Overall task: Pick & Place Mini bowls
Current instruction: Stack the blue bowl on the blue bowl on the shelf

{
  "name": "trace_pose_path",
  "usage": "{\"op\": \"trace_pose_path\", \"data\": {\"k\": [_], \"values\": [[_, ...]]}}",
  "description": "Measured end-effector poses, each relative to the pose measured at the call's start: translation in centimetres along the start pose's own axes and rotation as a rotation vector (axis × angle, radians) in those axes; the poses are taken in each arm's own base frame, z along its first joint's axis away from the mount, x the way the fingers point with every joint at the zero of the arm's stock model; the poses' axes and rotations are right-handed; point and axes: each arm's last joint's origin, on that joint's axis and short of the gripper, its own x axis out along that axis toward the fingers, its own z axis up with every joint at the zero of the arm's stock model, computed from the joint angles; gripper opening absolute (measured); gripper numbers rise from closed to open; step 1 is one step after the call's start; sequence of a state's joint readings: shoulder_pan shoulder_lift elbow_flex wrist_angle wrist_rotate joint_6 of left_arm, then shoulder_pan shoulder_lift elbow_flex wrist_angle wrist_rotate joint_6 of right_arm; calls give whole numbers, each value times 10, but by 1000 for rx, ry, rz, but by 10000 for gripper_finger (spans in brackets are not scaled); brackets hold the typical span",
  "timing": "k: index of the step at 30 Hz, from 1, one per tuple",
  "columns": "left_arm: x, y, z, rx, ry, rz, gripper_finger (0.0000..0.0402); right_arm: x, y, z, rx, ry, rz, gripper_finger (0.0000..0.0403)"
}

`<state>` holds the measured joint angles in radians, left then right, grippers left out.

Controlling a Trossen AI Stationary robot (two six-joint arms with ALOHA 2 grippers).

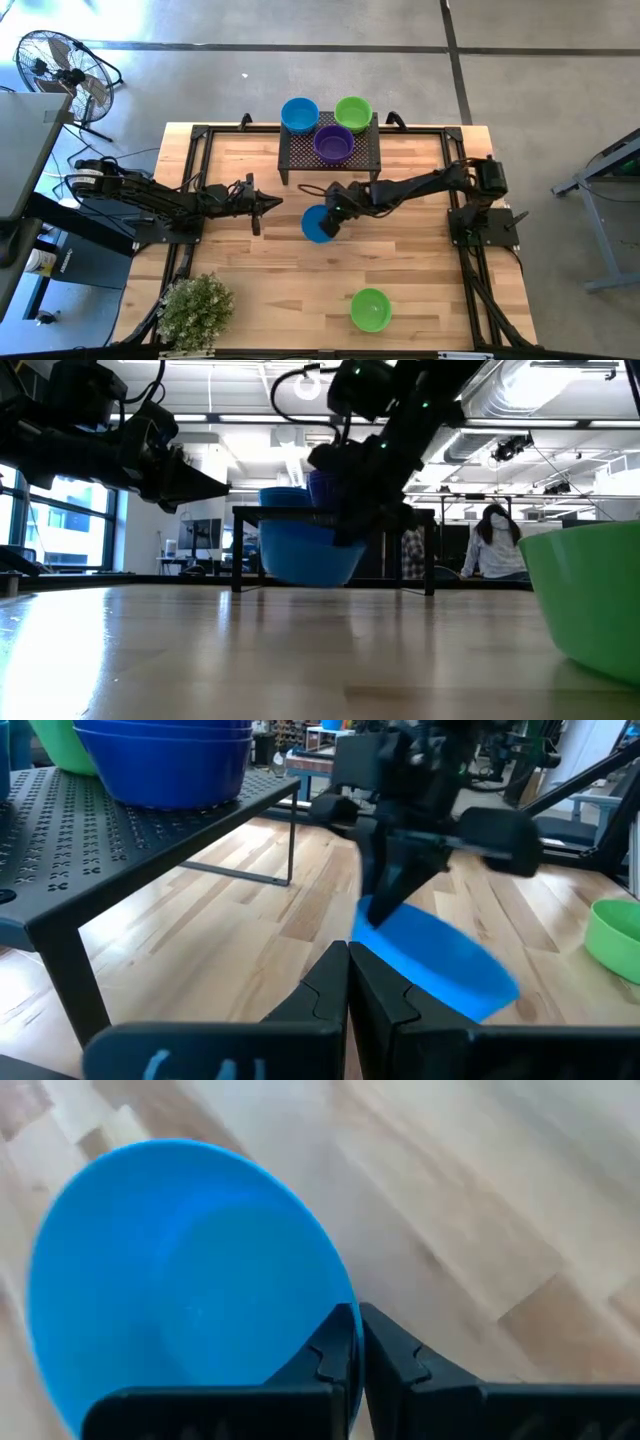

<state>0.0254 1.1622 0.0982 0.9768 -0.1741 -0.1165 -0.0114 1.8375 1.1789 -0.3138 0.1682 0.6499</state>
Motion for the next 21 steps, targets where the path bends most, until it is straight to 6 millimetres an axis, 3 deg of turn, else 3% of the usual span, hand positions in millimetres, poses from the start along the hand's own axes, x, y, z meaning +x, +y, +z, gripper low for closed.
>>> {"op": "trace_pose_path", "data": {"k": [11,18,21], "values": [[0,0,0,-35,0,0,1,16,-7,6,-17,-31,-9,21],[0,-1,0,-38,6,-34,1,16,-7,7,-91,-37,-5,75],[0,-1,0,-44,8,-51,1,5,-6,11,-175,-66,-14,91]]}}
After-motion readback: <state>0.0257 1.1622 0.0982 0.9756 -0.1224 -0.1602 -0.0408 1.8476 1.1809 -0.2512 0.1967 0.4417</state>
